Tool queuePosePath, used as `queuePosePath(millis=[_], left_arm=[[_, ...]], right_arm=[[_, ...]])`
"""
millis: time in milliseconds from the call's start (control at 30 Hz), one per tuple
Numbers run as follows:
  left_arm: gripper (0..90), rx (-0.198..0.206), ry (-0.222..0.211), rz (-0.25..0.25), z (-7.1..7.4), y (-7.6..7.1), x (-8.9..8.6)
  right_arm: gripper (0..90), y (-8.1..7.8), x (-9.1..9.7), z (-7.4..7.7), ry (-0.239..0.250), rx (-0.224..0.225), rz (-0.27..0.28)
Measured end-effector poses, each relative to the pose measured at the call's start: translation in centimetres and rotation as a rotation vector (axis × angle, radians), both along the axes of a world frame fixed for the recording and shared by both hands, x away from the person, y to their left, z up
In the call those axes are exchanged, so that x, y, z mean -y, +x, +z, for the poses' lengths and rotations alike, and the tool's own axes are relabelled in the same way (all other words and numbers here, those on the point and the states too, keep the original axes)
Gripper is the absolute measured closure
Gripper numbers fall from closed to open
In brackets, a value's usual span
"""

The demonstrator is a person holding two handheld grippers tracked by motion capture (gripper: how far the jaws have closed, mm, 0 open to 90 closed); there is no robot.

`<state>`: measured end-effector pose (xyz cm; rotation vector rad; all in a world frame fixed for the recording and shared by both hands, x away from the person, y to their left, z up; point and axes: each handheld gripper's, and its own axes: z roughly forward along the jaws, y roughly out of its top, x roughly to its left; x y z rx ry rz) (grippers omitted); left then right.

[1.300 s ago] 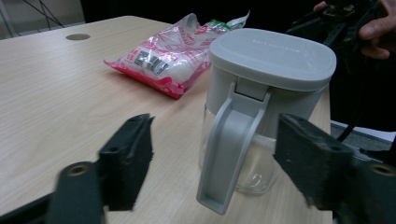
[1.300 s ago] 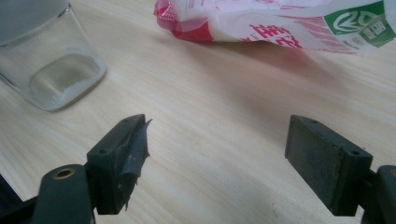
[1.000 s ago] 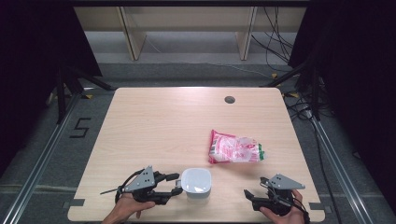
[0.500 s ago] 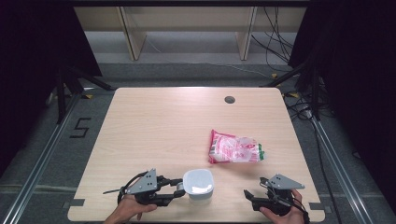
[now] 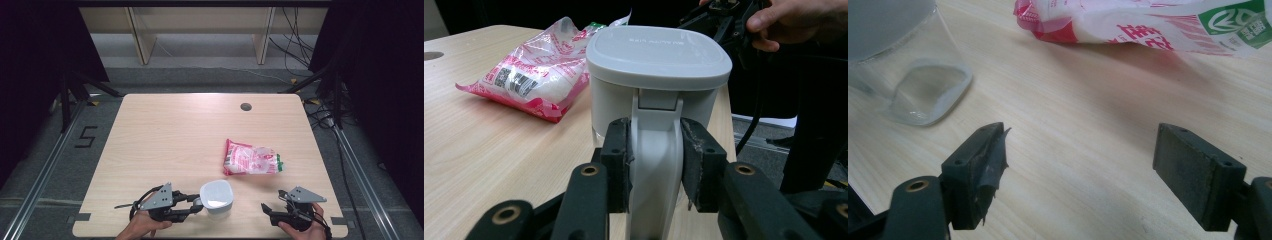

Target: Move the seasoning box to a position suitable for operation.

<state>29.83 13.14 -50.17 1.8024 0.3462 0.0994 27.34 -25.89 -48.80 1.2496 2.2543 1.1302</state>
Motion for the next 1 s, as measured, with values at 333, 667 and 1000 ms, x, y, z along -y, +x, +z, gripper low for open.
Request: queuePosePath(millis=[333, 667, 1000], left_arm=[[68.3, 0.05, 0.016, 0.078, 0.0, 0.2, -0.2], [68.3, 0.05, 0.017, 0.132, 0.0, 0.7, -1.0], [68.4, 0.047, 0.035, 0.209, 0.1, 1.3, -1.7]], right_arm=[[22.7, 0.0, 0.1, 0.0, -0.007, 0.016, 0.001], [22.8, 0.0, 0.0, 0.0, 0.016, 0.006, 0.007], [22.8, 0.0, 0.0, 0.0, 0.026, -0.004, 0.007]])
